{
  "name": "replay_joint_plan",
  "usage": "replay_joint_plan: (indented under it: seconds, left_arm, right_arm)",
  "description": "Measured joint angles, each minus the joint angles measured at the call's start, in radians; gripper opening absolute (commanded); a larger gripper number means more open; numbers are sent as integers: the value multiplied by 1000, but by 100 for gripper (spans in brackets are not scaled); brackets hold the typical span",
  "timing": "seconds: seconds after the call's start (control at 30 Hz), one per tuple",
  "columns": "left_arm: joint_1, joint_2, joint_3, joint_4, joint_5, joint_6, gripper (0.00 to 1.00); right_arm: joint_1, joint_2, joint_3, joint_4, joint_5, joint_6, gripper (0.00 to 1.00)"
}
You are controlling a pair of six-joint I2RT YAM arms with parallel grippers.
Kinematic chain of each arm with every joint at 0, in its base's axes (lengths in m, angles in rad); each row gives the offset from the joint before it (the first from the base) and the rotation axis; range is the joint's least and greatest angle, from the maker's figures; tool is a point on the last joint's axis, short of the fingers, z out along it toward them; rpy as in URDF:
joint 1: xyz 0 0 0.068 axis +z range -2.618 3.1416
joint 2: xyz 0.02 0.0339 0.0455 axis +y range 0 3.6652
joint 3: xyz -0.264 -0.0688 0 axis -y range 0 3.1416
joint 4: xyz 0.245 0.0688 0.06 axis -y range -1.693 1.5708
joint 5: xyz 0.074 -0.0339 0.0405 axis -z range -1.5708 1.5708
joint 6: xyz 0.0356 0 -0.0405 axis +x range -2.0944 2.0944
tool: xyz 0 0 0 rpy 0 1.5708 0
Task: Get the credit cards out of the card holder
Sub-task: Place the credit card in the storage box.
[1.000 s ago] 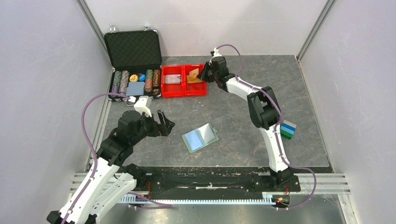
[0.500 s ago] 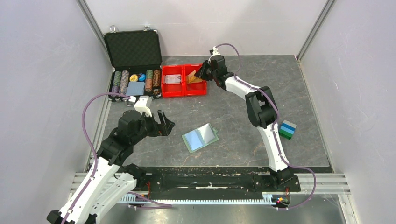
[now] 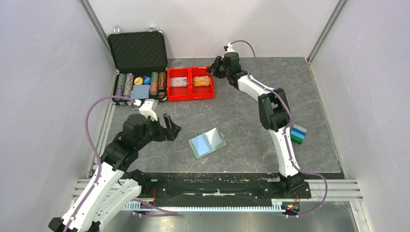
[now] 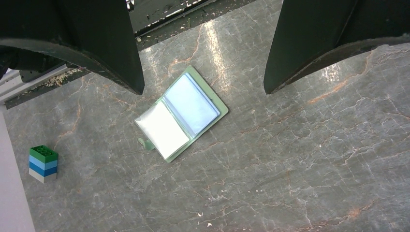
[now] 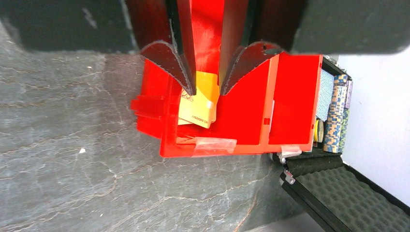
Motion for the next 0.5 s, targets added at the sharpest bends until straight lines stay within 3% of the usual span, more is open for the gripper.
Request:
replay_joint_plan:
  seconds: [0.2,0.5]
  left_arm:
    - [0,18,0,0,-11,0,100]
    - [0,24,-8,-1,-49,-1,100]
  right_arm:
    - [-9,-96,-88,-20,-8,-28,42]
    - [21,-555,-521,-45,-15,-189,68]
